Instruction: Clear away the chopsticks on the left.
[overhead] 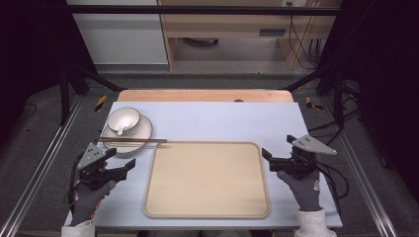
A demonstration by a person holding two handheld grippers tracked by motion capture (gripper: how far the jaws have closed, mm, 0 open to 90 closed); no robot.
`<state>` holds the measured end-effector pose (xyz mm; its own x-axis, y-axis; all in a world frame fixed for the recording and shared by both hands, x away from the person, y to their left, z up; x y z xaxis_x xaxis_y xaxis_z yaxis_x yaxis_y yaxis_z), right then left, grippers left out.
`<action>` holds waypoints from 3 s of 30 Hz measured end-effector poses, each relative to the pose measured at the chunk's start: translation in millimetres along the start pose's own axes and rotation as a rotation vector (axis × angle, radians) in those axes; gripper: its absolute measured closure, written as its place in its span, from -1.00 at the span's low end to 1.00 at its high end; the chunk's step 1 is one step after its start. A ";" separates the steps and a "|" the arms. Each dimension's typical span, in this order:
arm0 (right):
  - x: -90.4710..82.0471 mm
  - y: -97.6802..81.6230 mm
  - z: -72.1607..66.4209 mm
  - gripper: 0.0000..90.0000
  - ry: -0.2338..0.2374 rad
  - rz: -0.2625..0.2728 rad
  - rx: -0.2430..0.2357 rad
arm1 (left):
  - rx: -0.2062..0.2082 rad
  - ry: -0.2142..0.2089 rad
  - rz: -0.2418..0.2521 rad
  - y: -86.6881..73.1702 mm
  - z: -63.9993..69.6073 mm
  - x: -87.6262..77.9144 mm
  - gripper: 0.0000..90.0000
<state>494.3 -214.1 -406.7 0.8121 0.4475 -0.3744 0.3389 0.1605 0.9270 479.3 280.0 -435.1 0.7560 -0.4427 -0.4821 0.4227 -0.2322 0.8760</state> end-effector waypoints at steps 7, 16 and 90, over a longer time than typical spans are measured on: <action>4.7 0.2 -7.6 -0.97 0.000 -0.022 -0.025 | 0.010 0.029 -0.038 -4.4 -20.8 9.3 -0.56; 7.2 -0.1 -8.9 -0.97 0.004 -0.027 -0.015 | 0.070 0.066 -0.094 1.7 -45.6 23.0 -0.51; 4.2 1.8 -9.6 -0.96 -0.002 -0.021 -0.018 | 0.170 0.135 -0.292 -18.0 -82.7 72.5 0.45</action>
<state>493.8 -203.4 -406.4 0.8060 0.4417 -0.3940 0.3475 0.1857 0.9191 567.8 323.7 -486.8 0.6801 -0.2205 -0.6992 0.5496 -0.4777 0.6854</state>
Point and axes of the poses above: each handheld gripper's, and its own axes: x roughly forward along the jaws, y roughly out of its top, z roughly to its right, the point moved 6 cm from there along x, roughly forward along the jaws, and after that the axes turned 2 degrees about -z, right-handed, at the moved point
